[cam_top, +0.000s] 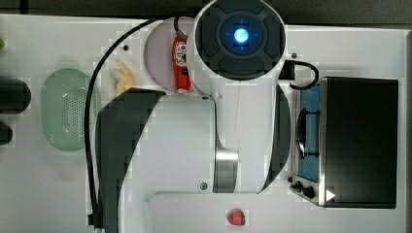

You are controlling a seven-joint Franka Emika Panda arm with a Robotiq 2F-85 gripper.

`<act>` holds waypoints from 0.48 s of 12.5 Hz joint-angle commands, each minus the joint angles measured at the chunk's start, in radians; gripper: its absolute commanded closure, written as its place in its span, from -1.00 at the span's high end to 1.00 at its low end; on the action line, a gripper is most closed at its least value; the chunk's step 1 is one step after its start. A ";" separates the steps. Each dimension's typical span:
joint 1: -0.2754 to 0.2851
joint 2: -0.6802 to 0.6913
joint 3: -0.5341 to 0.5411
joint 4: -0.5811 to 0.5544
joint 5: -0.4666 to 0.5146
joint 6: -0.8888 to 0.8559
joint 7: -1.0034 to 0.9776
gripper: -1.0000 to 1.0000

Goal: Pick ketchup from plate and place it on table.

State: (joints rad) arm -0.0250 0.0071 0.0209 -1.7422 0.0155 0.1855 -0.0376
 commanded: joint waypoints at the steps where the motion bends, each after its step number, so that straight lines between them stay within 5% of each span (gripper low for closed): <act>1: -0.091 -0.148 0.048 -0.049 -0.002 -0.144 -0.024 0.54; 3: -0.090 -0.135 0.052 -0.049 -0.002 -0.143 -0.031 0.97; 6: -0.088 -0.084 0.069 -0.049 -0.002 -0.142 -0.038 1.00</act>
State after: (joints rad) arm -0.0801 -0.1198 0.0760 -1.7949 0.0136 0.0424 -0.0421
